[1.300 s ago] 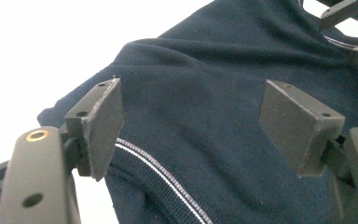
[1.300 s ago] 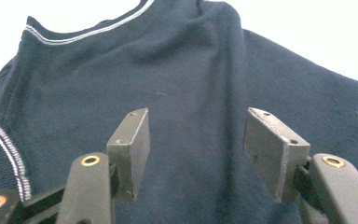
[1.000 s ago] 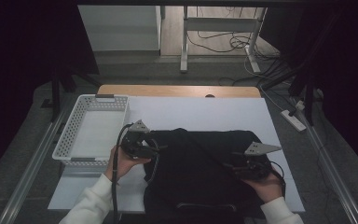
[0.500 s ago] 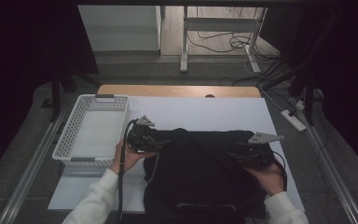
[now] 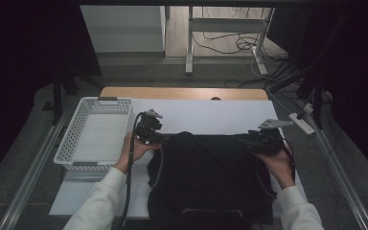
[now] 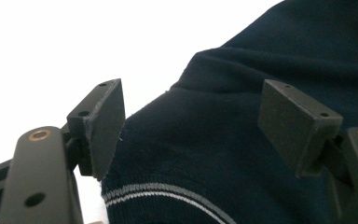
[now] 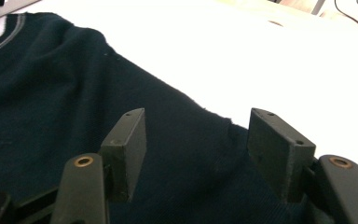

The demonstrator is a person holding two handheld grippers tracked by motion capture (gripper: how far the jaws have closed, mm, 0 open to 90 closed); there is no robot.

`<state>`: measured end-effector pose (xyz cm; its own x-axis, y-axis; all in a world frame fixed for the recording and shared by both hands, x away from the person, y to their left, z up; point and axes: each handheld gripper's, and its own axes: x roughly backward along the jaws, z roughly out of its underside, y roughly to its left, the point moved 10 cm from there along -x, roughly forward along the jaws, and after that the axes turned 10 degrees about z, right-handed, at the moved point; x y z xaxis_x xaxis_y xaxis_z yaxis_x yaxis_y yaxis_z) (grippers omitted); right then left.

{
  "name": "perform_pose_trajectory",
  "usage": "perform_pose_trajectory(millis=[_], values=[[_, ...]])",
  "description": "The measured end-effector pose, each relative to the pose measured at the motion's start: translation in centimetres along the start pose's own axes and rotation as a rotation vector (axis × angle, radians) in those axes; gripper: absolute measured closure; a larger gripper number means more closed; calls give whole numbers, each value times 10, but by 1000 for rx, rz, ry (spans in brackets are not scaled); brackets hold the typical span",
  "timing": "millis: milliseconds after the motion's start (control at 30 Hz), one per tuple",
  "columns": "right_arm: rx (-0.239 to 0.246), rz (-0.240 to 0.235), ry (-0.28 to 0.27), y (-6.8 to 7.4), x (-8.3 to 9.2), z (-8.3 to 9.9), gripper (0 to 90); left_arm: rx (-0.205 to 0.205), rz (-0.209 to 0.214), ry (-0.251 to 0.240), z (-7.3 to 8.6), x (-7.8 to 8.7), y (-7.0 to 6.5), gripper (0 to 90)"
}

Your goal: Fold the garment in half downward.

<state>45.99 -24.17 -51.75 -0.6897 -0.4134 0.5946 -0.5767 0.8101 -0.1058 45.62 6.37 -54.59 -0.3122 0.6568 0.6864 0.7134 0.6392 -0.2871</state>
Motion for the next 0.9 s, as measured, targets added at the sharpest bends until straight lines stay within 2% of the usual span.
perform_pose_trajectory(millis=[100,133,167,200,433,567,700,900], values=[[1,1,6,-4,-5,-1,372,9,0,14,1,-6,3,228],[5,7,15,-7,-9,0,369,25,-1,22,3,-13,4,226],[6,10,31,-9,-12,1,362,25,-1,22,3,-13,4,223],[6,11,40,-11,-14,2,361,27,-24,41,4,-17,8,220],[3,13,76,-21,-29,8,360,46,-29,69,10,-28,15,222],[-5,10,108,-29,-37,14,357,45,-32,102,18,-34,20,222],[1,38,138,-40,-44,22,337,50,-34,118,23,-37,23,222],[-46,50,179,-56,-48,35,329,38,-28,137,29,-41,24,245]])
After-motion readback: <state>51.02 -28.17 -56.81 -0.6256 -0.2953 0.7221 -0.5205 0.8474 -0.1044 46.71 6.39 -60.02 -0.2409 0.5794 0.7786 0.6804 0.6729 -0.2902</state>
